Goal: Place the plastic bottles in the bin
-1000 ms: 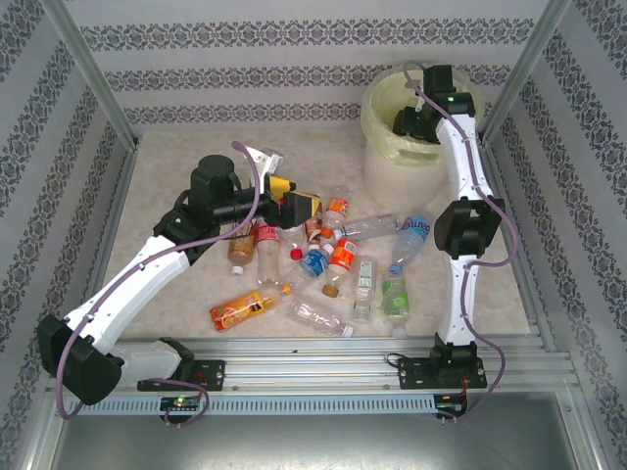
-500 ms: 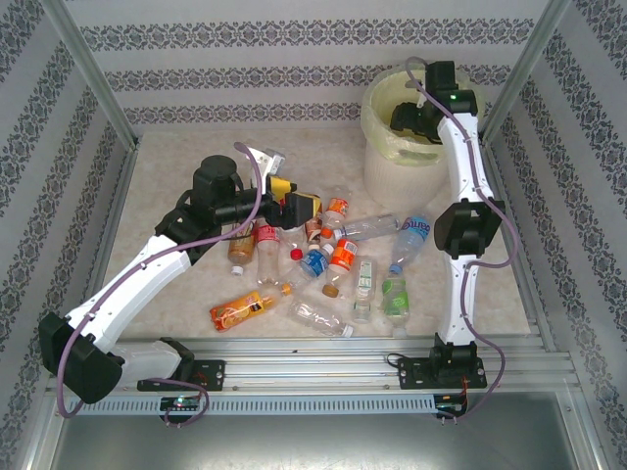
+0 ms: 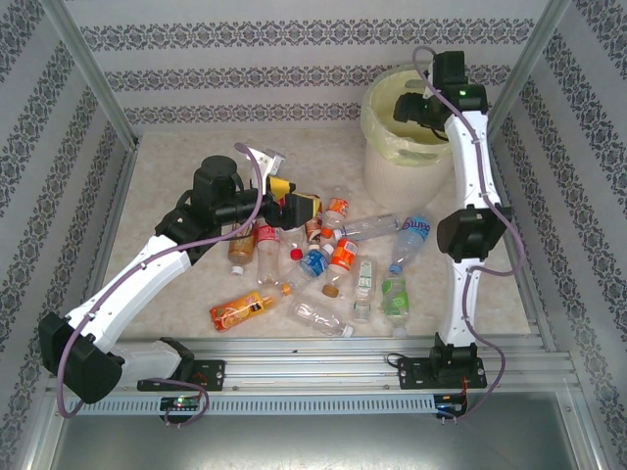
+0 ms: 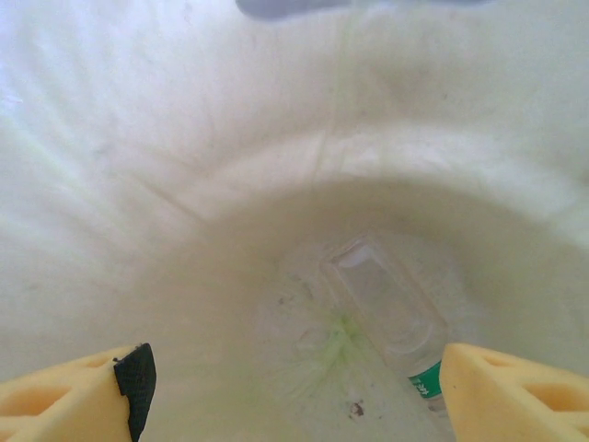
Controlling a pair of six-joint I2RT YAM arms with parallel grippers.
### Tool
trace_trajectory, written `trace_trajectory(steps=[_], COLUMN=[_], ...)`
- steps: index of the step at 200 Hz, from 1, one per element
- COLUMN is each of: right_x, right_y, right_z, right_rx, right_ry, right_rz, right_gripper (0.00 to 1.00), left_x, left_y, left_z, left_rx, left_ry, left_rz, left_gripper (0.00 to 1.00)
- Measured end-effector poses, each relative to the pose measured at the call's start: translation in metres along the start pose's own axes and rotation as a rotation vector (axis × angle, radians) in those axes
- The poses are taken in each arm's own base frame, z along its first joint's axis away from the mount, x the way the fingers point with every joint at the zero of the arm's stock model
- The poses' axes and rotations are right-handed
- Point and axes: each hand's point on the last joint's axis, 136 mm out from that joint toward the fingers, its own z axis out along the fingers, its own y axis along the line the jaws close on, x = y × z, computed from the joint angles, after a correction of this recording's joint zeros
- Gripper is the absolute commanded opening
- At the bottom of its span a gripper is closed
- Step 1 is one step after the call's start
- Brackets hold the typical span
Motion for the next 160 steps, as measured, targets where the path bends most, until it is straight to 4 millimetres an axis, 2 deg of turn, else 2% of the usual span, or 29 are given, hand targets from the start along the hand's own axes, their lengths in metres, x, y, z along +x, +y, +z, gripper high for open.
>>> trace_trajectory(steps=[44, 64, 83, 99, 115, 137, 160], right_x=[-0.019, -0.013, 0.000, 0.020, 0.049, 0.094, 0.140], right_y=[0.012, 0.017, 0.027, 0.038, 0.049, 0.054, 0.049], right_z=[-0.077, -0.101, -0.122, -0.135, -0.150, -0.167, -0.182], right_rx=[-0.027, -0.024, -0.026, -0.034, -0.052, -0.069, -0.077], right_ry=[-0.118, -0.139, -0.146, -0.135, -0.124, -0.101, -0.089], right_rz=[-0.020, -0.039, -0.078, -0.109, -0.142, -0.173, -0.179], right_gripper=[0.83, 0.83, 0.84, 0.84, 0.84, 0.84, 0.84], left_x=[0.001, 0.002, 0.002, 0.003, 0.007, 0.012, 0.018], left_y=[0.002, 0.002, 0.001, -0.003, -0.010, -0.016, -0.020], left_z=[0.000, 0.000, 0.000, 0.001, 0.002, 0.007, 0.013], left_rx=[-0.012, -0.011, -0.007, 0.015, 0.050, 0.087, 0.120], left_ry=[0.004, 0.005, 0.006, 0.014, 0.030, 0.066, 0.106], left_rz=[-0.001, -0.001, -0.001, -0.001, 0.000, -0.004, -0.002], left_gripper=[1.00, 1.00, 1.00, 1.00, 1.00, 1.00, 1.00])
